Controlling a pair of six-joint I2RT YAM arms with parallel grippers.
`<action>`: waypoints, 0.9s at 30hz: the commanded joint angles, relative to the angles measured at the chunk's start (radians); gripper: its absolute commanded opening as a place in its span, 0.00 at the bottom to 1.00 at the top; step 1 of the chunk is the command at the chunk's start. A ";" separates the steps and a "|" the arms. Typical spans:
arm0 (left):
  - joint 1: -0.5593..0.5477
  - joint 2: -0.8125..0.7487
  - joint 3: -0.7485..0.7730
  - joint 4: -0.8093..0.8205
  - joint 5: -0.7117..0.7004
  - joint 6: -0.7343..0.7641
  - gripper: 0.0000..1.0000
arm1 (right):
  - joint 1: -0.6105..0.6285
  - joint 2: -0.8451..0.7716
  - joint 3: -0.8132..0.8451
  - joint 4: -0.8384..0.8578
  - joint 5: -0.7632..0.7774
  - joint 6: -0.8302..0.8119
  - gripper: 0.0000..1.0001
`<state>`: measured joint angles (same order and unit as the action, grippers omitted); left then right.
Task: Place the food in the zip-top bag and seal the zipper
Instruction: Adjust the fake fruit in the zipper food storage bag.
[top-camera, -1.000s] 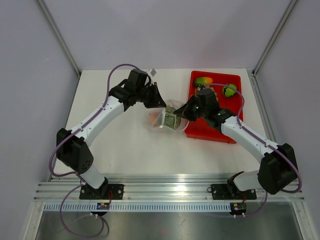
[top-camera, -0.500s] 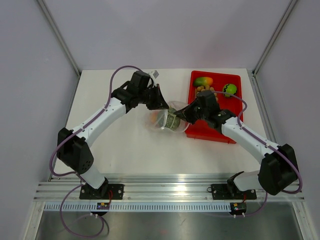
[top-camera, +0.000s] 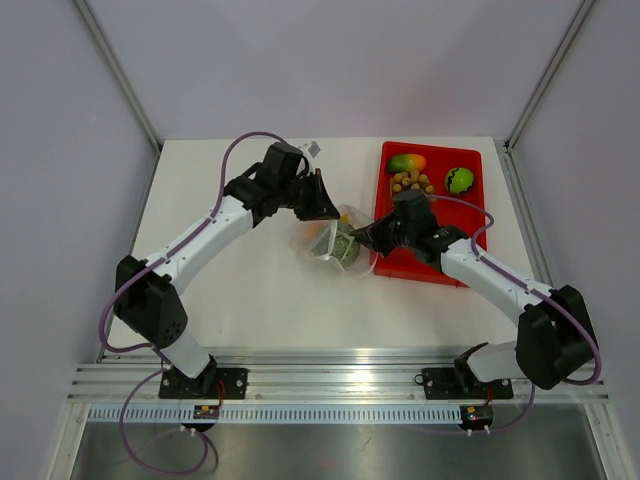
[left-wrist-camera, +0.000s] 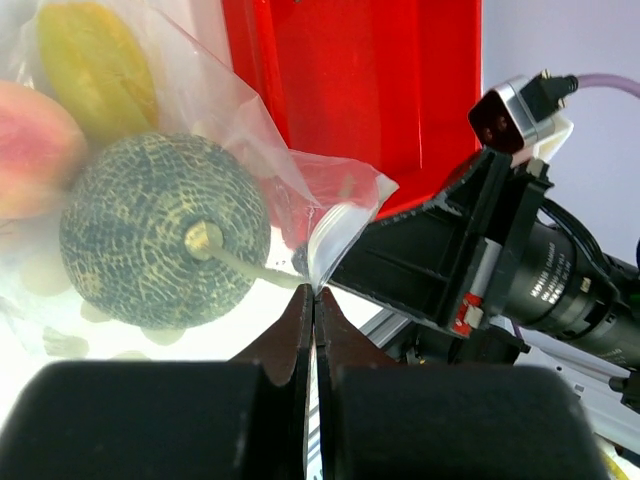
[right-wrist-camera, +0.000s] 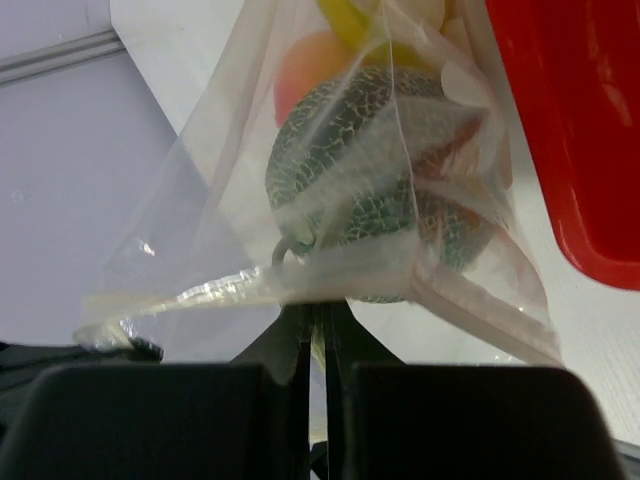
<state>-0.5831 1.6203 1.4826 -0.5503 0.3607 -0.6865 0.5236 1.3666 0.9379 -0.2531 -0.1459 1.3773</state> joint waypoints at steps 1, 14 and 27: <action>-0.020 -0.016 0.042 0.037 0.050 0.010 0.00 | 0.007 0.035 0.042 0.060 0.098 -0.041 0.00; -0.024 -0.019 0.119 0.004 0.031 0.013 0.00 | 0.015 0.111 0.217 -0.035 0.123 -0.343 0.33; 0.000 -0.016 0.160 -0.002 0.007 -0.001 0.00 | 0.013 -0.214 0.148 -0.227 0.262 -0.575 0.66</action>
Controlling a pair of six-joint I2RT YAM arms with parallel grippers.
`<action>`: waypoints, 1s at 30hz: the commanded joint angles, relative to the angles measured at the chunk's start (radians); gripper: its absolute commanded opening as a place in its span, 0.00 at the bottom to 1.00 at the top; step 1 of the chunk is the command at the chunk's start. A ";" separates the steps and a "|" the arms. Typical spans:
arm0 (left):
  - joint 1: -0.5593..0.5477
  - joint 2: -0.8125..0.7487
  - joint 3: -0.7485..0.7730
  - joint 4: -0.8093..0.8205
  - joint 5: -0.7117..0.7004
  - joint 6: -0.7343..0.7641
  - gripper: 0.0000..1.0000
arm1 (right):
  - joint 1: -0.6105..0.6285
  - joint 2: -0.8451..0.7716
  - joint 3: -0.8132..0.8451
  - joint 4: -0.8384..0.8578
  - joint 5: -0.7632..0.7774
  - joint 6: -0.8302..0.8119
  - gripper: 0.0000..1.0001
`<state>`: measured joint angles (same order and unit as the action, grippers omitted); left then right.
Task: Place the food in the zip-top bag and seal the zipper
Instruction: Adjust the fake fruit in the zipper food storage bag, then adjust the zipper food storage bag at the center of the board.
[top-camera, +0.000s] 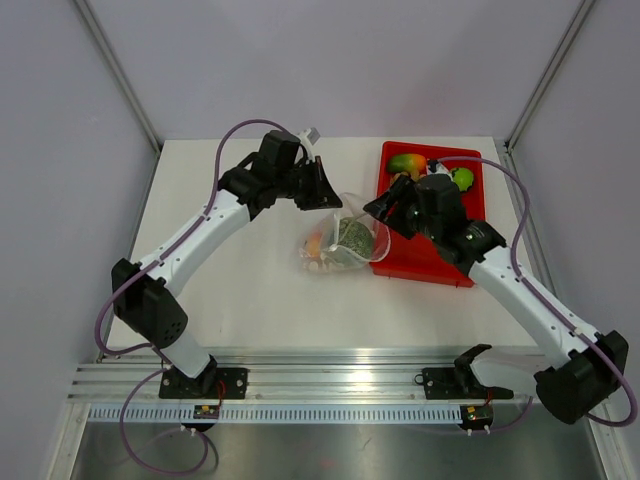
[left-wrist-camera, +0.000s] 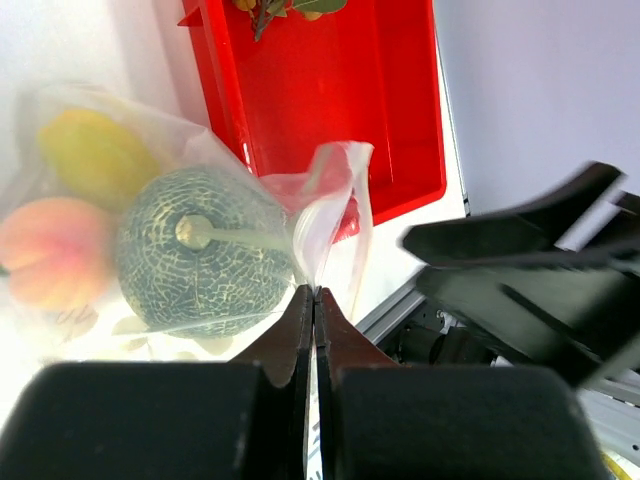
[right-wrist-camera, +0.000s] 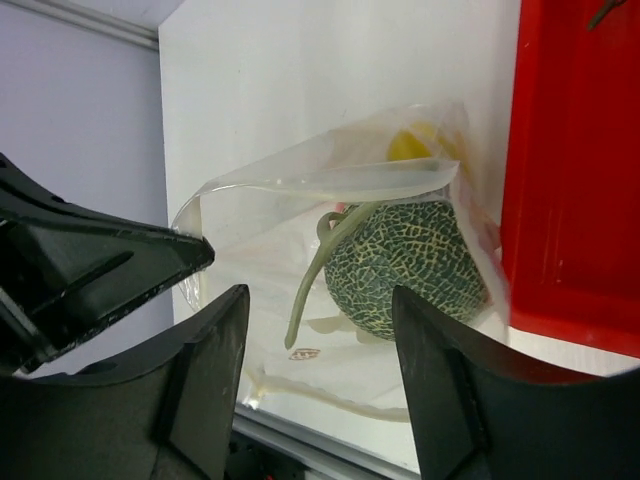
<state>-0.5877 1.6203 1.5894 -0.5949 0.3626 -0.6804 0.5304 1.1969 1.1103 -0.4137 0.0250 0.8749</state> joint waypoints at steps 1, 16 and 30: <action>0.005 -0.016 0.053 0.041 0.004 -0.005 0.00 | 0.003 -0.063 -0.047 -0.074 0.113 -0.080 0.68; 0.011 -0.033 0.055 0.027 -0.011 0.001 0.00 | -0.010 0.024 -0.233 0.047 -0.094 -0.005 0.32; 0.114 -0.088 0.248 -0.201 -0.197 0.168 0.00 | 0.003 0.182 0.260 -0.007 -0.225 -0.200 0.00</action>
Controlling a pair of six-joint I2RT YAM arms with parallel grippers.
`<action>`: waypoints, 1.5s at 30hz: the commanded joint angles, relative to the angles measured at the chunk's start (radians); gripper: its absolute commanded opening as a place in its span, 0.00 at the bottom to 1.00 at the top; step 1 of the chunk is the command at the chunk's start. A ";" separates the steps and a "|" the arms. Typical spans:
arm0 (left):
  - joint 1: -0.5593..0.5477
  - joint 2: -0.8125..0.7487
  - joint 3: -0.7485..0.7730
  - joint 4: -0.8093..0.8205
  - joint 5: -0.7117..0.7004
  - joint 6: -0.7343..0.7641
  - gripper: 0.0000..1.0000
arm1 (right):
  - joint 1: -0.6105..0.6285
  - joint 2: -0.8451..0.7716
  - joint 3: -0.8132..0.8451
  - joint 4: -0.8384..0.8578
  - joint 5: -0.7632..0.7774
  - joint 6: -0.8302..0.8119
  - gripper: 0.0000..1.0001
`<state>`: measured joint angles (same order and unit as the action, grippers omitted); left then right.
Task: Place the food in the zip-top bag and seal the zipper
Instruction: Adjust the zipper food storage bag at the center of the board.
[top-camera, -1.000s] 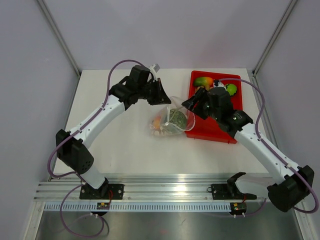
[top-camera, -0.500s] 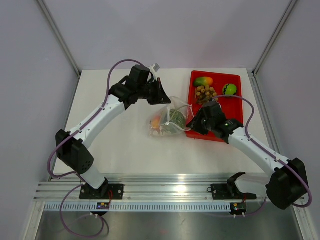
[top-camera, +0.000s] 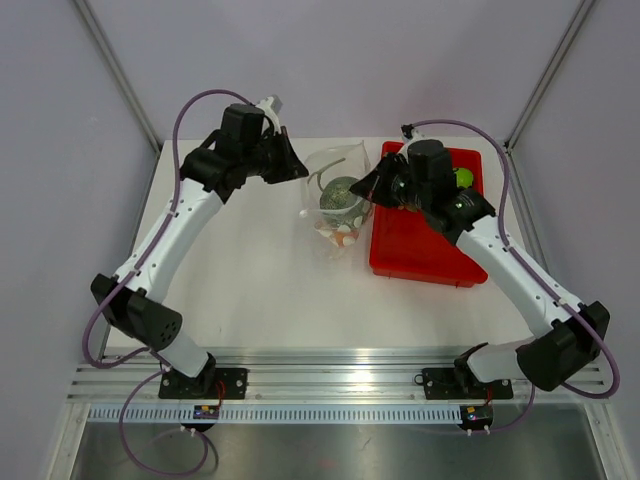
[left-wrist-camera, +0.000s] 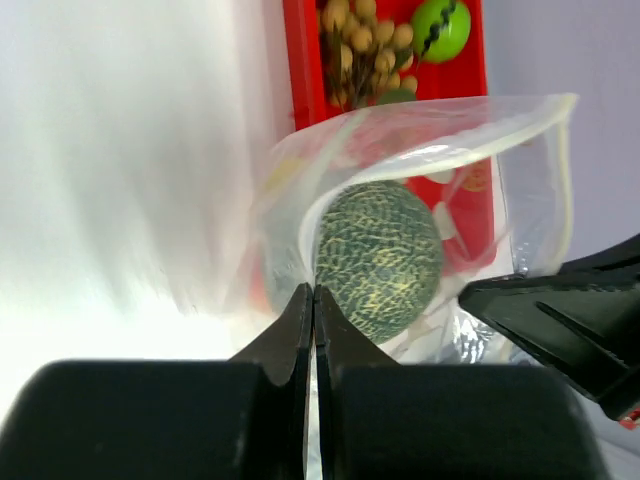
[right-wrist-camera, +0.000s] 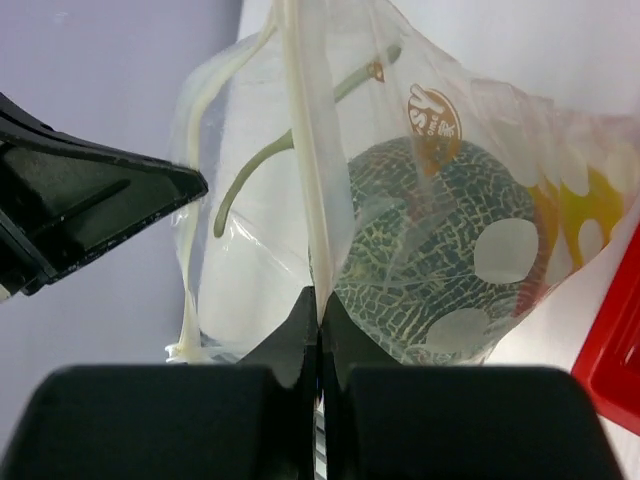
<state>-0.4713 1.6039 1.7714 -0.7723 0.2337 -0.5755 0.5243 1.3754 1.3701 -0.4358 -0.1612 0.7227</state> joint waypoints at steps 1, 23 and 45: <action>-0.001 -0.070 0.056 -0.021 -0.065 0.069 0.00 | 0.009 0.017 -0.028 0.037 -0.029 -0.049 0.00; -0.001 -0.001 -0.043 -0.011 0.004 0.094 0.00 | 0.006 0.206 0.076 -0.070 -0.052 -0.127 0.04; -0.038 0.090 -0.055 0.004 0.067 0.081 0.00 | 0.006 0.254 0.026 -0.078 -0.026 -0.161 0.09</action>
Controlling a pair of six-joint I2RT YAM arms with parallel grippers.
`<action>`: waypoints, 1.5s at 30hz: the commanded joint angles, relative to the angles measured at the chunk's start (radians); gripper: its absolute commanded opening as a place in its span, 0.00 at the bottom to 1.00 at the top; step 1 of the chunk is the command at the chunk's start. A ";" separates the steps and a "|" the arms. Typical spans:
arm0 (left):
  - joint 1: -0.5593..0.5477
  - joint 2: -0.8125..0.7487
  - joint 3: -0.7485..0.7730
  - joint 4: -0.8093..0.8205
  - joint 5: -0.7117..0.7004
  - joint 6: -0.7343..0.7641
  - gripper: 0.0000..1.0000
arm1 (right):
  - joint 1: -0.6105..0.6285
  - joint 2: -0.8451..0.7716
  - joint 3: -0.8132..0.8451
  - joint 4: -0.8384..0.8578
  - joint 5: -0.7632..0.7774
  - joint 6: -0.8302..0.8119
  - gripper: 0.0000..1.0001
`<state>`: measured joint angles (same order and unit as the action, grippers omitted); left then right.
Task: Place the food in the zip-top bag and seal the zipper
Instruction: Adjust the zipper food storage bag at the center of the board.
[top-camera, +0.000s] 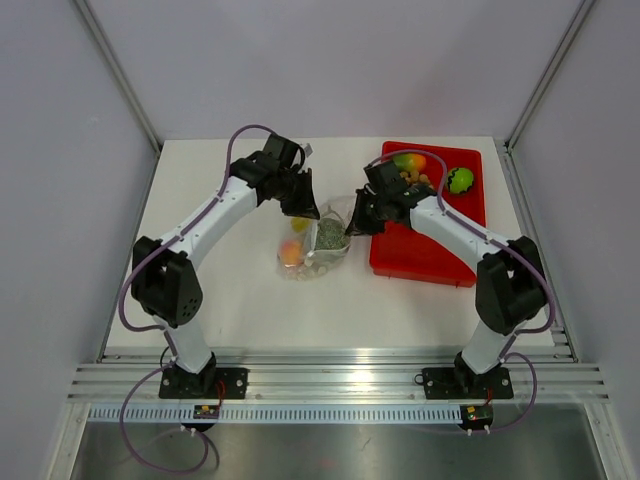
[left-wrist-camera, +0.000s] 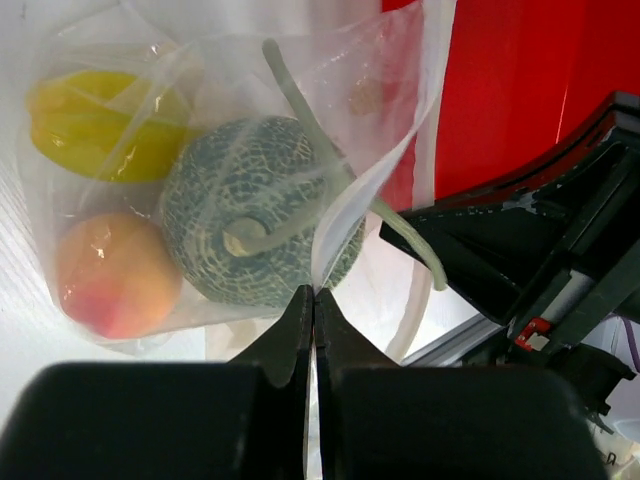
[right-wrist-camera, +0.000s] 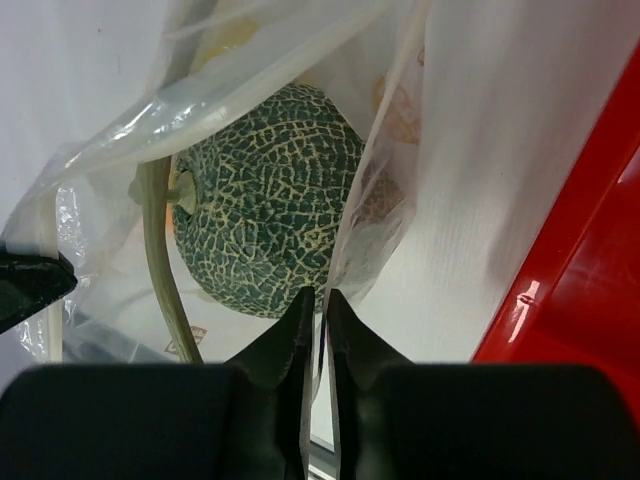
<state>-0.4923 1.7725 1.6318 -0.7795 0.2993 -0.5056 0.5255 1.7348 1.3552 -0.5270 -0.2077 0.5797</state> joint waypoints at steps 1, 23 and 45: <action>-0.022 -0.084 0.105 0.005 -0.014 0.015 0.00 | 0.005 -0.121 0.050 0.004 0.033 -0.024 0.18; -0.037 -0.103 0.491 -0.185 -0.104 0.093 0.00 | 0.007 -0.337 0.144 -0.015 -0.027 -0.007 0.00; -0.046 -0.116 0.207 -0.052 -0.063 0.048 0.00 | 0.007 -0.264 -0.034 0.004 0.016 -0.053 0.00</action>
<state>-0.5358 1.7473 1.7512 -0.8452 0.2504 -0.4706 0.5255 1.5459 1.2503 -0.5282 -0.2016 0.5591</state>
